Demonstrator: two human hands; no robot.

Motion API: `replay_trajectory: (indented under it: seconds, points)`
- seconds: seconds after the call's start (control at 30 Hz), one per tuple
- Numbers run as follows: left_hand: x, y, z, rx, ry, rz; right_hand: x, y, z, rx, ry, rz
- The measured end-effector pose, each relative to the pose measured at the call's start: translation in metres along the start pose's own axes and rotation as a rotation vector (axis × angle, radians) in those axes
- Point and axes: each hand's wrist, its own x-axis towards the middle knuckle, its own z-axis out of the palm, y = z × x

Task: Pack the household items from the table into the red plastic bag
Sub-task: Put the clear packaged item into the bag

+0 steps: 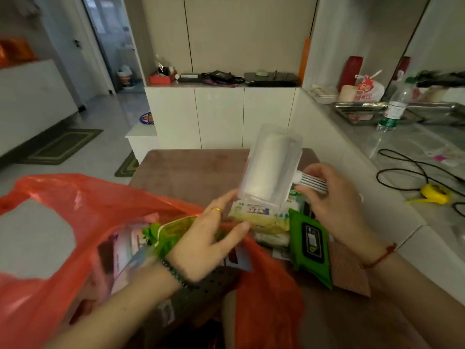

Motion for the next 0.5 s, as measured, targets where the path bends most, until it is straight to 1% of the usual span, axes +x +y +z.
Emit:
replay_trajectory:
  seconds: [0.07,0.17,0.2,0.27,0.3,0.33,0.4,0.43,0.5]
  points:
    - [-0.044,0.007,-0.013,0.039,0.002,0.047,-0.023,-0.03,-0.009,0.133,-0.047,0.033]
    - [-0.105,0.009,-0.036,0.12,-0.044,0.015,-0.057,-0.068,-0.008,0.195,-0.14,-0.018]
    - [-0.122,0.006,-0.042,0.184,-0.062,0.001,-0.066,-0.078,-0.004,0.196,-0.16,-0.018]
    - [-0.149,0.001,-0.051,0.396,-0.135,-0.017,-0.082,-0.095,0.006,0.198,-0.2,-0.008]
    - [-0.158,0.0,-0.053,0.488,-0.198,-0.032,-0.089,-0.101,0.012,0.208,-0.229,-0.009]
    - [-0.166,-0.001,-0.056,0.535,-0.261,-0.064,-0.096,-0.107,0.019,0.223,-0.261,-0.013]
    - [-0.178,-0.003,-0.062,0.567,-0.326,-0.134,-0.108,-0.114,0.031,0.232,-0.295,-0.012]
    - [-0.181,-0.002,-0.066,0.625,-0.328,-0.118,-0.113,-0.116,0.036,0.238,-0.297,0.004]
    - [-0.188,0.0,-0.071,0.801,-0.252,0.055,-0.122,-0.119,0.046,0.364,-0.31,0.092]
